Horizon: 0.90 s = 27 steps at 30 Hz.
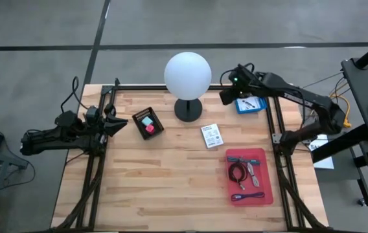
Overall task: Pick and place items into bin
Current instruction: Put the white card reader box into the blue bin
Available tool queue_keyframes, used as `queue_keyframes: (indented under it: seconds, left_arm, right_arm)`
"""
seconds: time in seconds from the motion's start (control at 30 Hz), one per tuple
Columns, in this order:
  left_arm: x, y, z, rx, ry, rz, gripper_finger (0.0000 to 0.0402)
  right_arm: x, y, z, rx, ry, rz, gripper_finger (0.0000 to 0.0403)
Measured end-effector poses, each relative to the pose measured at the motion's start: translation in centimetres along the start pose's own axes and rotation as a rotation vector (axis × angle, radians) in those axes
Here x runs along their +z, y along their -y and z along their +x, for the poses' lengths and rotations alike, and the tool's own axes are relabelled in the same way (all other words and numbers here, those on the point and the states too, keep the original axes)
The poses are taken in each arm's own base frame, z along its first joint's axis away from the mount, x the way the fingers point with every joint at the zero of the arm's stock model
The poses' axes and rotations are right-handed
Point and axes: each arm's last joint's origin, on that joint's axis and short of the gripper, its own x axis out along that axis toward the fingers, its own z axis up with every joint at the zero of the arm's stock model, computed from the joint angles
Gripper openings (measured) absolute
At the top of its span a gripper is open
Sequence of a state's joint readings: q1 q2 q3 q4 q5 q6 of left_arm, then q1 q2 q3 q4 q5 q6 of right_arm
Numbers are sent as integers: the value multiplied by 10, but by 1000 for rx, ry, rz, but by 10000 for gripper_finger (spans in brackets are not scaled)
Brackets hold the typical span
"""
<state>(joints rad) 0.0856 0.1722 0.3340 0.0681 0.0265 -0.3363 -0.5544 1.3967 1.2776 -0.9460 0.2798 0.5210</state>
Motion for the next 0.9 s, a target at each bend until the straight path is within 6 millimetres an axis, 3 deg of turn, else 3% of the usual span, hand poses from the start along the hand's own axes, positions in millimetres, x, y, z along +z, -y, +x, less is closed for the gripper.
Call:
queue_keyframes:
  seconds: [0.17,0.47,0.6,0.77,0.9]
  left_arm:
    - [0,0,0,0,0,0,29]
    - [0,0,0,0,0,1,29]
    - [0,0,0,0,0,1,29]
    - [0,0,0,0,-1,0,29]
    - [0,0,0,1,-1,0,29]
  right_arm:
    - [-5,-17,-20,223,86,-37,93]
    - [-35,-49,-32,341,75,-207,75]
    - [-50,-62,-24,346,30,-252,53]
    - [-67,-71,-8,357,-4,-186,15]
    - [-77,-79,4,459,22,-164,9]
